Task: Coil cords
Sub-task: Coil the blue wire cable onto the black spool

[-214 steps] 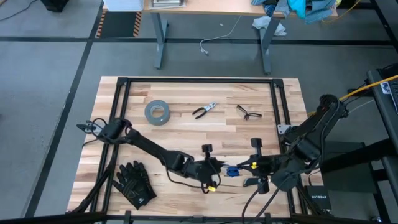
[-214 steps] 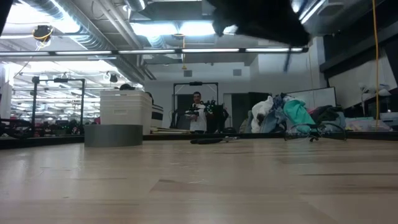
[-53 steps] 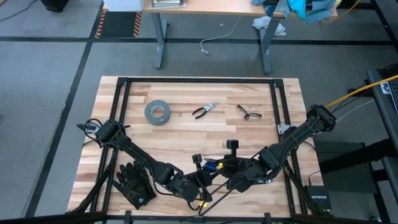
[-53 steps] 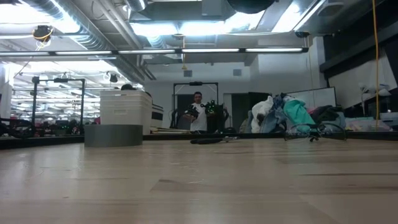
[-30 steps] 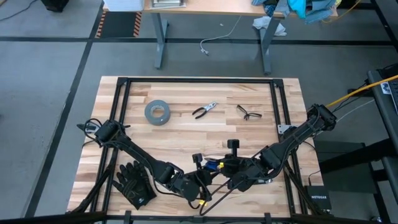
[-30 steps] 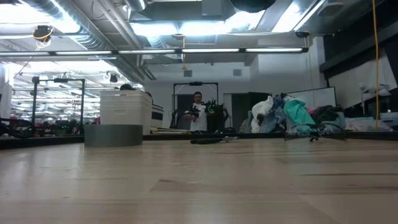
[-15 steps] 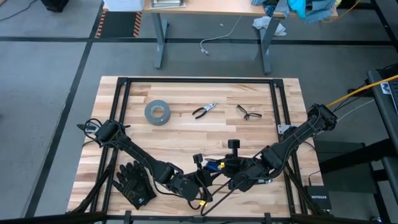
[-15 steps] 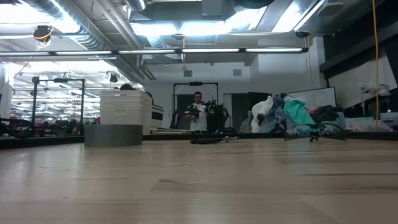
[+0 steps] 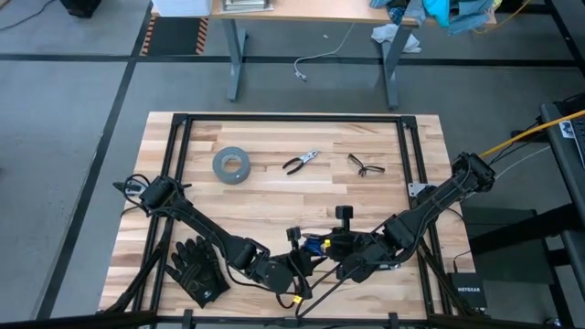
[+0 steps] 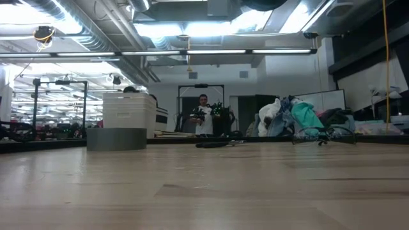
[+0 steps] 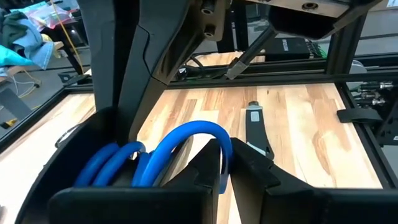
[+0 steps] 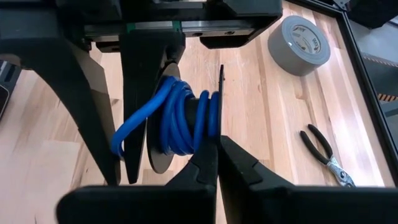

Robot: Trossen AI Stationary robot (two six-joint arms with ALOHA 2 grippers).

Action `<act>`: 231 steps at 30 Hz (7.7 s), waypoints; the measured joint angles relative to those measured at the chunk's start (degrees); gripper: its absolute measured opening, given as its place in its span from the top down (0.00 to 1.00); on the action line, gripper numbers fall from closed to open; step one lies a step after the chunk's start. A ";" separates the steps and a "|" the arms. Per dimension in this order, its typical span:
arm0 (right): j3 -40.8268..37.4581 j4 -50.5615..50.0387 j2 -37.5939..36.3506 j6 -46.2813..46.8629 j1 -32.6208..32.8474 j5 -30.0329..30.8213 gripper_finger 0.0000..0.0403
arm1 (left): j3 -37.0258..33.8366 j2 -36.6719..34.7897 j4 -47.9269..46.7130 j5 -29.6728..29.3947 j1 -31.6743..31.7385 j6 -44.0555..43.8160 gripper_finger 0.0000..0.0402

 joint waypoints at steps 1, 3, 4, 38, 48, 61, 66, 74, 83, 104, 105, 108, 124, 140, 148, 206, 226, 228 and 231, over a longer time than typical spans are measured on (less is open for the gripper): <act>0.02 -0.01 0.00 0.00 0.00 0.02 0.99 | 0.00 0.00 0.00 0.07 0.00 0.00 0.93; 0.00 0.00 0.00 0.00 0.00 0.02 0.99 | 0.00 0.00 -0.03 0.13 0.00 0.00 0.93; 0.00 0.00 0.00 0.00 0.00 0.02 0.99 | 0.00 0.00 -0.15 0.22 0.00 0.00 0.93; -0.07 -0.48 0.17 0.48 -0.15 -0.03 0.99 | 0.06 2.74 1.47 -3.44 0.28 -0.68 0.99; -0.07 -1.36 0.09 1.43 -0.15 0.95 0.99 | -0.04 2.80 7.11 -3.31 0.68 3.32 1.00; -0.07 -2.38 0.02 2.10 -0.15 1.08 0.99 | -0.04 2.80 7.24 3.92 2.60 1.59 1.00; -0.07 -2.04 0.02 1.89 -0.08 0.77 0.99 | -0.04 2.80 6.77 7.20 2.87 2.90 1.00; -0.04 -1.91 0.02 1.33 -0.19 0.71 0.99 | 0.00 2.78 4.02 3.63 3.15 0.49 1.00; 0.04 -3.09 0.12 4.62 -0.26 -1.35 0.99 | 0.00 2.78 2.32 3.00 2.93 0.55 1.00; -2.50 1.63 0.31 7.39 -0.95 -4.31 0.99 | 0.04 2.71 -7.22 2.27 1.75 -3.70 1.00; -2.52 1.55 0.31 7.68 -0.99 -5.01 0.99 | 0.04 2.71 -7.47 2.31 1.75 -3.83 1.00; -2.81 1.75 0.29 8.56 -1.72 -7.43 0.99 | 0.04 2.71 -7.64 2.31 1.43 -3.65 1.00; -4.66 4.43 0.24 7.09 -2.38 -10.71 0.99 | -0.02 2.76 -7.76 2.07 -0.11 -0.78 1.00; -4.66 4.17 0.22 7.09 -2.40 -11.85 0.99 | -0.04 2.76 -4.31 2.42 0.04 1.14 0.99; -4.66 3.98 0.22 8.16 -2.43 -11.87 0.99 | -0.04 2.76 -4.19 2.54 0.62 1.14 0.99; -4.63 7.92 14.76 5.18 -9.58 -13.54 0.70 | -6.45 4.37 -17.89 6.93 2.32 -15.79 1.00; -4.68 -19.09 3.49 7.26 -1.80 -19.97 0.70 | -6.32 4.15 -18.79 7.17 1.15 -15.73 1.00; -4.68 -19.60 0.90 8.16 1.64 -17.08 0.70 | -6.32 4.15 -19.27 7.08 1.33 -15.91 1.00; -4.68 -20.35 -2.78 10.36 6.31 -10.35 0.70 | -6.32 4.15 -19.36 6.99 1.40 -16.27 0.99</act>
